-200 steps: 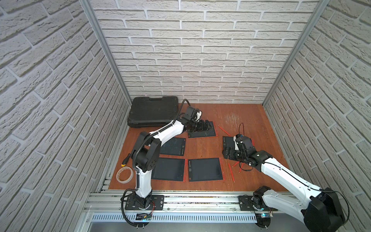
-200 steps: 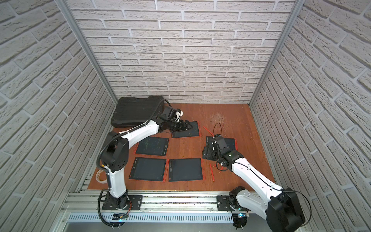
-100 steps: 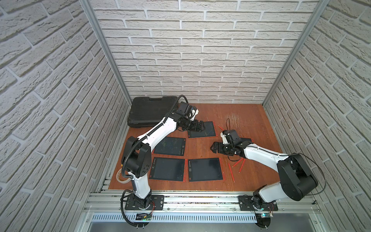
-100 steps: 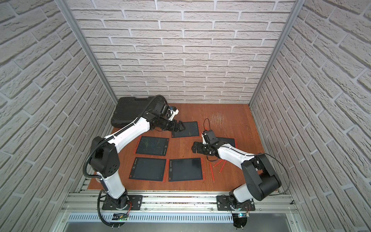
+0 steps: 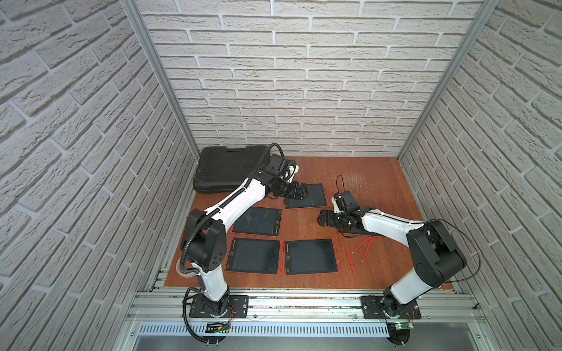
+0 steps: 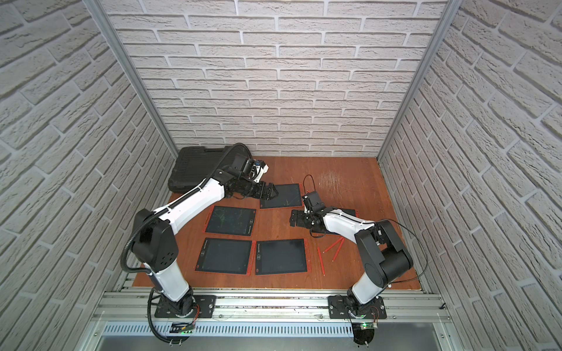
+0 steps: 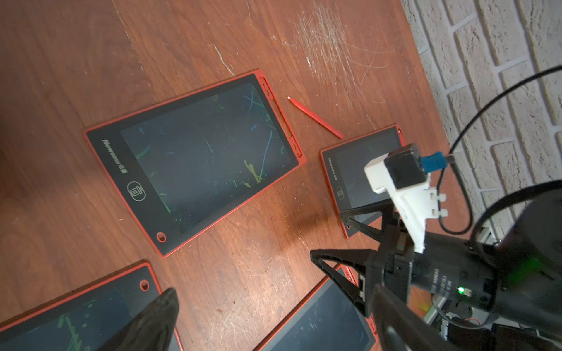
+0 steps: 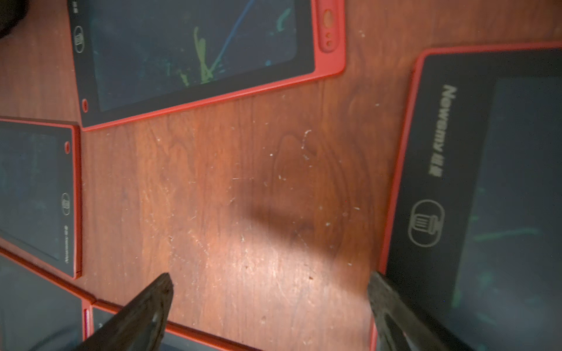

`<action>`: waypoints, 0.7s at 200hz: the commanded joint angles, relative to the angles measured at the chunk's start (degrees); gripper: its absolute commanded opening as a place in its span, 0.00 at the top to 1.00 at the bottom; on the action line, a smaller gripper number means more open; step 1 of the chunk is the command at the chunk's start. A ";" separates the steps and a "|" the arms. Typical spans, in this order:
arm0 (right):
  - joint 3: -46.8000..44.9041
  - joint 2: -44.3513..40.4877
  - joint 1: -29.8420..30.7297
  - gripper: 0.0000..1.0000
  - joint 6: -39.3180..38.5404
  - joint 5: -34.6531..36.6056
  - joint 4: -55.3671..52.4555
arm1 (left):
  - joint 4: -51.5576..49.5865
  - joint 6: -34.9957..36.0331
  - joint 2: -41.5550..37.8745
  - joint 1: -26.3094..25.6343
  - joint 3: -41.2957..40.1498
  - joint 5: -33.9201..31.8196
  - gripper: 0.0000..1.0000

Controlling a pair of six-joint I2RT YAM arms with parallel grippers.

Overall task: Place the stylus back onto the writing tablet
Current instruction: Move the writing tablet to the center of the board.

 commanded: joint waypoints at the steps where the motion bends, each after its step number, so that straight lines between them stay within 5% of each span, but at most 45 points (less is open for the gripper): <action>1: 1.23 -0.84 -0.28 0.01 -0.71 5.55 -3.77 | 0.05 0.26 -2.88 0.14 -0.49 -1.21 0.02; 37: 1.49 -1.20 -1.08 0.01 -1.15 6.90 -5.80 | 0.27 -0.15 -3.08 0.08 -0.67 -0.49 0.02; 82: 0.21 -3.12 -1.16 0.01 -4.50 -6.64 1.42 | 0.80 -0.04 -3.27 0.09 -1.07 -0.83 0.02; 140: 3.04 0.81 -0.72 0.01 -4.25 -4.86 -1.26 | 2.89 2.80 -5.74 -0.10 -2.45 -0.43 0.02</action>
